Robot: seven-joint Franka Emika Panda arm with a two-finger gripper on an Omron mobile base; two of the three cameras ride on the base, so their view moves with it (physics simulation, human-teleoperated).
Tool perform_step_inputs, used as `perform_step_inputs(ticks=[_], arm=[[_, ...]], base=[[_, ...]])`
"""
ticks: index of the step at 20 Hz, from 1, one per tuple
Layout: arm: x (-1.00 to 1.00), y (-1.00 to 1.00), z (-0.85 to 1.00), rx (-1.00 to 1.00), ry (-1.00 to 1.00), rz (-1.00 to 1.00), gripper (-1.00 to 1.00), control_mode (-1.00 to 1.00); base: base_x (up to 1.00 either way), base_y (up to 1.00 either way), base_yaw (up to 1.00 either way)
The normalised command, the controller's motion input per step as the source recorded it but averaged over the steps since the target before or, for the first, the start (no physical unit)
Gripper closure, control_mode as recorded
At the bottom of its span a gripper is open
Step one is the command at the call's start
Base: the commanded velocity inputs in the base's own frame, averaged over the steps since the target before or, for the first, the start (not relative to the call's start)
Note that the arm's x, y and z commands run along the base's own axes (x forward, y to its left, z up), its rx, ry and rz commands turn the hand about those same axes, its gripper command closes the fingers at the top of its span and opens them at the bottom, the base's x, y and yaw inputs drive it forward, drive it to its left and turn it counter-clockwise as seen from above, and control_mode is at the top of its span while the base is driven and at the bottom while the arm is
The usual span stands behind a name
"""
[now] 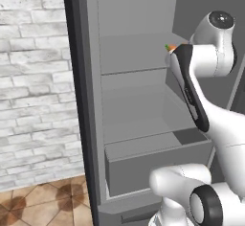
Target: Open the fridge, remove the orange, carrot, and steak, and place them on any counter.
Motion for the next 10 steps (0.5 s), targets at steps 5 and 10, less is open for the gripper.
perform_step_inputs(ticks=[5,10], arm=[[0.56,-0.23,0.00,0.00,0.00,-0.10,-1.00,-1.00],[0.59,-0.19,0.00,0.00,0.00,-0.05,-1.00,-1.00]], base=[[0.00,0.00,0.00],[0.00,0.00,0.00]])
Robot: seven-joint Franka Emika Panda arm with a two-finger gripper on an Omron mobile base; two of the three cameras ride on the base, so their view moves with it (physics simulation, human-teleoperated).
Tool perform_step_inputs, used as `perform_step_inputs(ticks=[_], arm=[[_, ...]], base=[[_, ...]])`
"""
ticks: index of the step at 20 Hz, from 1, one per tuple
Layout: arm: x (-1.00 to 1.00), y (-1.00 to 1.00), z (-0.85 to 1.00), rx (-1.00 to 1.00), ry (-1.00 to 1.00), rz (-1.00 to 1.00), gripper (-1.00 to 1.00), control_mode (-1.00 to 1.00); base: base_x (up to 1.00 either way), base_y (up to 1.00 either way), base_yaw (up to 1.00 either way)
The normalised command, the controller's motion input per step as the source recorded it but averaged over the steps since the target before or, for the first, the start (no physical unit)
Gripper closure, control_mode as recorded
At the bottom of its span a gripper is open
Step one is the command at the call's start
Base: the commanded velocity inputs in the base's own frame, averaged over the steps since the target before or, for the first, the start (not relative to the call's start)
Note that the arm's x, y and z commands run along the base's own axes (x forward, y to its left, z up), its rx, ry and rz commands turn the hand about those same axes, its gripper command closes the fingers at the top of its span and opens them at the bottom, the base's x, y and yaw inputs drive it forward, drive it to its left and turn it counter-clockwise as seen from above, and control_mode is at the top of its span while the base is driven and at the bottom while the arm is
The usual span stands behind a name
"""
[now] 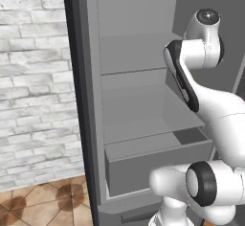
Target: Open the fridge, remove the orange, carrot, and steak, and place them on any counter.
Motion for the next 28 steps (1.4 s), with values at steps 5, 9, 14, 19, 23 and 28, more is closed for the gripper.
perform_step_inputs(ticks=[5,9,14,19,23,28], arm=[[0.69,-0.13,0.00,0.00,0.00,-0.01,-1.00,-1.00],[0.73,-0.12,0.00,0.00,0.00,0.00,-1.00,-1.00],[0.59,-0.21,0.00,0.00,0.00,0.00,-1.00,-1.00],[0.48,-0.20,-0.03,0.00,0.00,0.00,-1.00,-1.00],[0.27,0.00,-0.21,-0.02,0.00,0.00,-1.00,-1.00],[0.04,0.00,-0.35,0.00,0.01,0.00,-1.00,-1.00]], base=[[0.00,0.00,0.00],[0.00,0.00,0.00],[0.00,0.00,0.00],[0.00,0.00,0.00],[0.00,0.00,0.00],[0.00,0.00,0.00]])
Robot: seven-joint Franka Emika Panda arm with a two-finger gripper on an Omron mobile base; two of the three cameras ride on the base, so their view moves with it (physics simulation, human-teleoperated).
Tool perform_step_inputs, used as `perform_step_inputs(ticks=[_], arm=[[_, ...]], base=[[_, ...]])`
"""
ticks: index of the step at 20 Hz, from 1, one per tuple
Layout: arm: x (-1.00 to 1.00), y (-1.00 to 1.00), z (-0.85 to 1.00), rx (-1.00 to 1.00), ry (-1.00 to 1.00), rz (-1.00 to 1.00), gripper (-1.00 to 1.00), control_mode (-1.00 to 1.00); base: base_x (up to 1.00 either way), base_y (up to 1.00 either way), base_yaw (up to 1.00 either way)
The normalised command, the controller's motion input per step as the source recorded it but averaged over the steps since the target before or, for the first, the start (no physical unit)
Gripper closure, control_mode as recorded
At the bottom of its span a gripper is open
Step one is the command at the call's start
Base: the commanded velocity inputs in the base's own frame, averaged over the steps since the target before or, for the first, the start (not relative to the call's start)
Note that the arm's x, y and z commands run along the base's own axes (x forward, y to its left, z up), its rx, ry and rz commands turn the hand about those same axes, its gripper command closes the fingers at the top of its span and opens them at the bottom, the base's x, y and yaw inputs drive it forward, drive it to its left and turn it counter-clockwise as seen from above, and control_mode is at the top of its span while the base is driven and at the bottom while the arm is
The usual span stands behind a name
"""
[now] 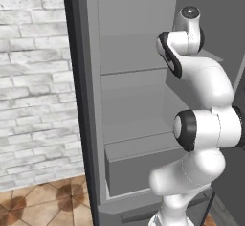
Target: Open the fridge, remove the orange, carrot, and steak, and place them on any counter.
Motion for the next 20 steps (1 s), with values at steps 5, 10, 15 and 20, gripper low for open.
perform_step_inputs(ticks=[5,10,15,20], arm=[[0.02,0.00,-0.73,0.00,0.10,0.00,-1.00,-1.00],[0.52,0.00,-0.59,0.01,0.17,0.00,-1.00,-1.00],[0.27,-0.01,-0.69,0.02,0.24,0.00,1.00,-1.00],[-0.02,-0.06,-0.76,0.03,0.08,0.00,1.00,-1.00]], base=[[0.00,0.00,0.00],[0.00,0.00,0.00],[0.00,0.00,0.00],[0.00,0.00,0.00]])
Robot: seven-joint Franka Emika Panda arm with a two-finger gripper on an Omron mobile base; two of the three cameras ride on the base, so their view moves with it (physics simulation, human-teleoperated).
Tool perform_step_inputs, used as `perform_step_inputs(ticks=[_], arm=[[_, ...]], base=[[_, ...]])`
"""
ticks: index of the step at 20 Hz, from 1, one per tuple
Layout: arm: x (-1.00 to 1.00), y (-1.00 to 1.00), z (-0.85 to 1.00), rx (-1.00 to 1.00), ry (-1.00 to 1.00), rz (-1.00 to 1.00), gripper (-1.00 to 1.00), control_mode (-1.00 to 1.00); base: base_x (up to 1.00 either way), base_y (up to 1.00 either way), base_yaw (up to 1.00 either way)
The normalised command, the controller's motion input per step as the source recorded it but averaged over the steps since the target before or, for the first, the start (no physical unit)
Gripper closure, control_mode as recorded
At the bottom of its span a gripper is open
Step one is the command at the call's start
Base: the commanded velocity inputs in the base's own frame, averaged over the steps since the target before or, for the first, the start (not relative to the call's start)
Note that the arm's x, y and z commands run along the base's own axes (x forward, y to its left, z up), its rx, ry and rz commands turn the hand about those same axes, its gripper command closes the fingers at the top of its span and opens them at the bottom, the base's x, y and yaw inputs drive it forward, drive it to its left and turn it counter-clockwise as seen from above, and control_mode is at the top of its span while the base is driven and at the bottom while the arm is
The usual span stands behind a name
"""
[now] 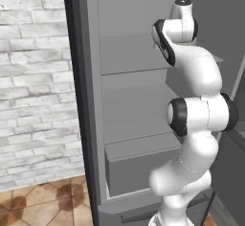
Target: Open the fridge, remove the orange, carrot, and steak, and place them on any counter.
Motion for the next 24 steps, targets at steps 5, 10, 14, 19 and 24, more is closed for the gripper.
perform_step_inputs(ticks=[5,10,14,19,24], arm=[[-0.15,0.00,-0.77,0.01,-0.02,0.00,1.00,-1.00],[-0.46,0.07,-0.28,0.00,-0.16,0.00,1.00,-1.00],[-0.94,0.18,0.00,0.00,-0.19,0.00,1.00,-1.00],[-1.00,0.03,0.02,0.00,-0.13,0.00,1.00,-1.00],[-1.00,0.00,0.25,0.00,-0.05,0.00,1.00,-1.00]], base=[[0.00,0.00,0.00],[0.00,0.00,0.00],[0.00,0.00,0.00],[0.00,0.00,0.00],[0.00,0.00,0.00]])
